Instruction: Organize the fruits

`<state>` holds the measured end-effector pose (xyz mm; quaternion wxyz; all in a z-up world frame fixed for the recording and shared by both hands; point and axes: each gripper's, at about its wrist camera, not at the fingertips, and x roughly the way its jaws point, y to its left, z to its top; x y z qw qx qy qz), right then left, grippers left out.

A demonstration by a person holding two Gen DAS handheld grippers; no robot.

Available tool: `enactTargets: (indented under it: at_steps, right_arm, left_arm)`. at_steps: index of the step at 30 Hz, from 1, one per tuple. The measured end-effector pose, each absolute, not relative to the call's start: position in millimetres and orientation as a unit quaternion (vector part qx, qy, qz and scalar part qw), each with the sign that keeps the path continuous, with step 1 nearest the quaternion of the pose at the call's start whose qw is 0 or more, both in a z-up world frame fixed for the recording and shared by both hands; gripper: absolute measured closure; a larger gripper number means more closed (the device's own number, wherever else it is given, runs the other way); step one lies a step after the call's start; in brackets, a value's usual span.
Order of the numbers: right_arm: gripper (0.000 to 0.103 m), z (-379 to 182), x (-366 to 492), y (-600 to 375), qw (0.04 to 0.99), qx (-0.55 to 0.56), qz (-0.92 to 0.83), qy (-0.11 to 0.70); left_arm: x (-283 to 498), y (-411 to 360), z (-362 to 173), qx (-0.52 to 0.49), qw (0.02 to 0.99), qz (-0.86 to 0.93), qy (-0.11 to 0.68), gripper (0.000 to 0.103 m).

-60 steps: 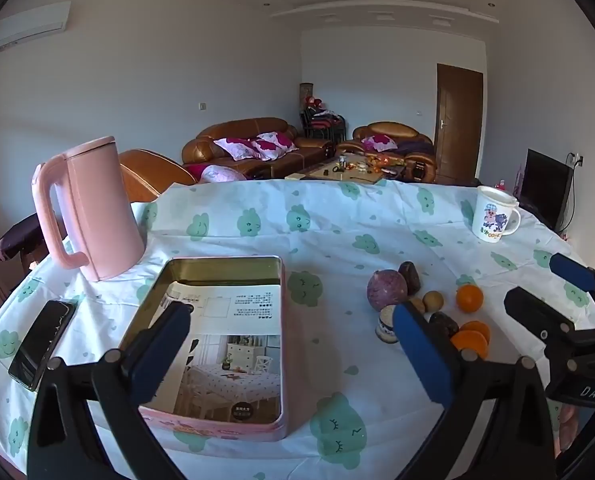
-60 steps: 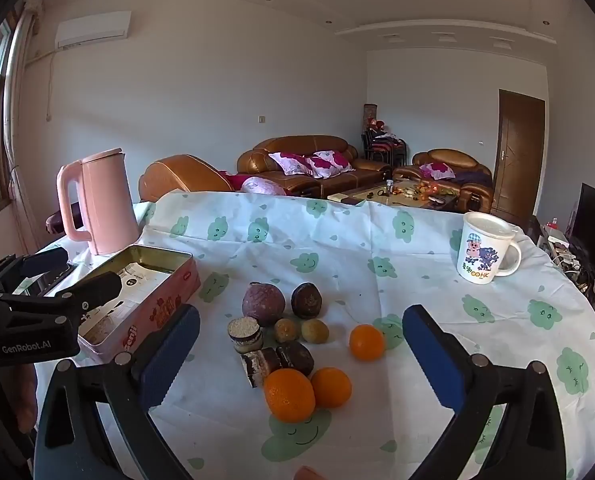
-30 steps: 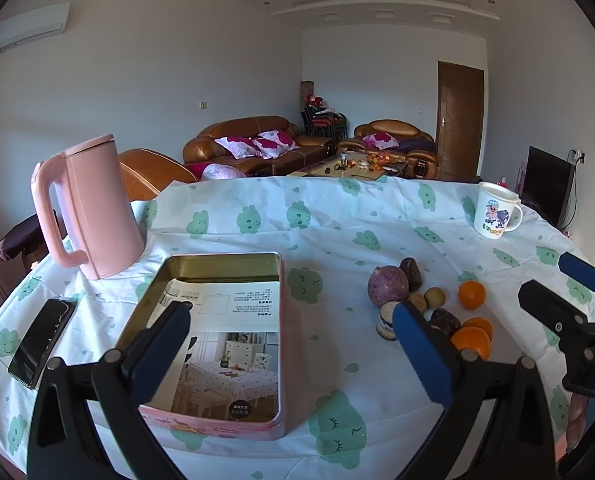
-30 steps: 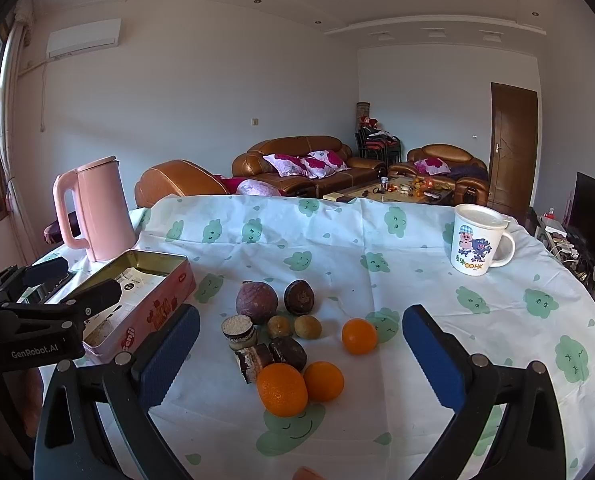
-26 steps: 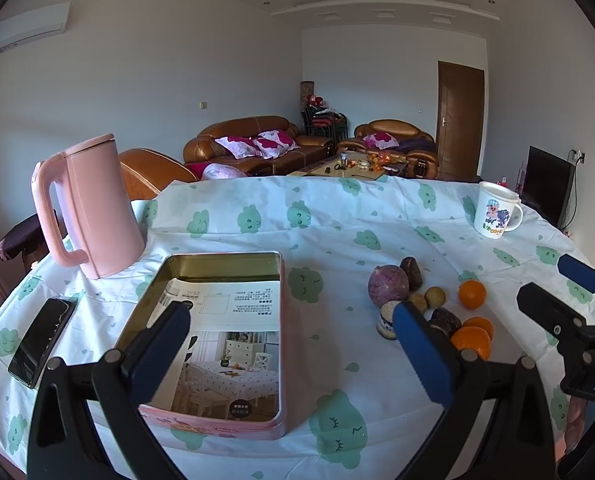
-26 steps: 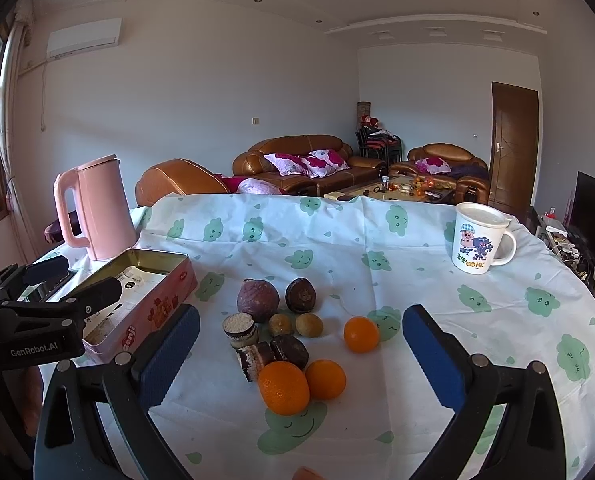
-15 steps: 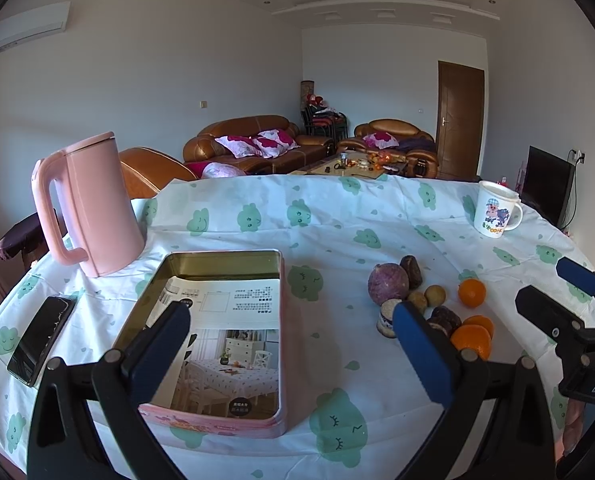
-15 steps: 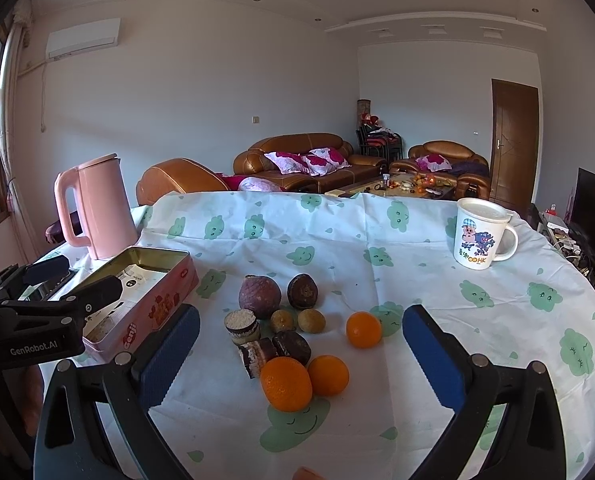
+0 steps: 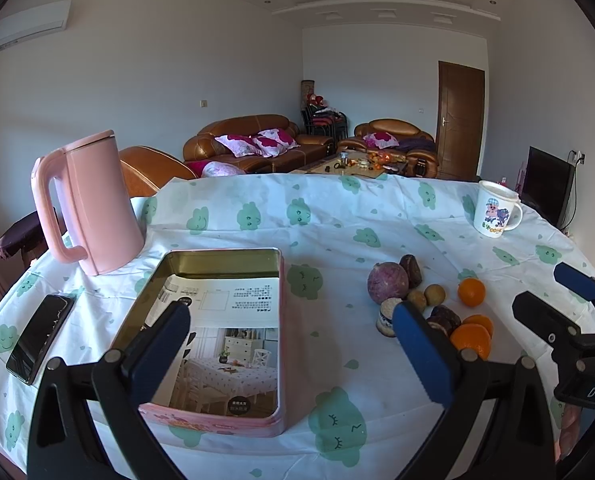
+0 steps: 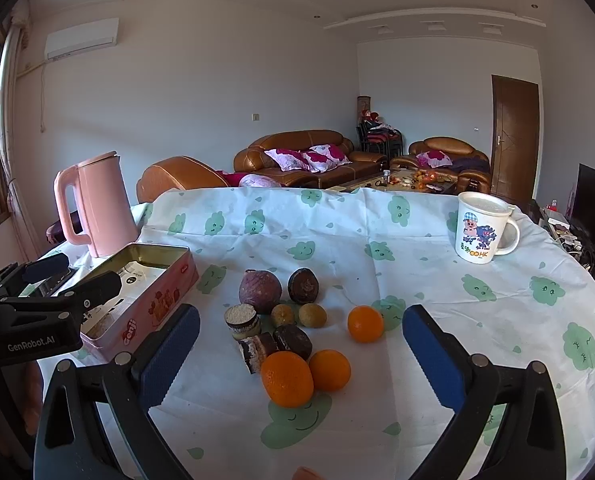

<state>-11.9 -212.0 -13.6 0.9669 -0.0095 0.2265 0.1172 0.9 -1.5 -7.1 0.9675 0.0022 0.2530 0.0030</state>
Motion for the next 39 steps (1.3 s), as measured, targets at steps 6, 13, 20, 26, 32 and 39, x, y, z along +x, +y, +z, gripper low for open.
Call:
enactTargets:
  at_steps: [6, 13, 20, 26, 32, 39]
  right_arm:
    - [0.001, -16, -11, -213, 0.966, -0.008, 0.118, 0.230]
    - [0.001, -17, -11, -213, 0.966, -0.007, 0.118, 0.232]
    - [0.001, -21, -10, -216, 0.965, -0.008, 0.116, 0.234]
    - [0.001, -41, -9, -225, 0.964, -0.028, 0.092, 0.249]
    - [0.016, -58, 9, -225, 0.951, -0.031, 0.111, 0.286]
    - [0.037, -76, 27, -201, 0.927, -0.080, 0.136, 0.340]
  left_arm:
    - [1, -3, -8, 0.002, 0.967, 0.003, 0.254, 0.000]
    - [1, -2, -8, 0.002, 0.967, 0.003, 0.253, 0.000]
    - [0, -3, -14, 0.002, 0.966, 0.000, 0.257, 0.000]
    - [3, -8, -29, 0.003, 0.964, -0.001, 0.268, 0.000]
    - [15, -16, -40, 0.002, 0.958, -0.013, 0.287, 0.000]
    - [21, -19, -43, 0.001, 0.956, -0.027, 0.294, 0.000]
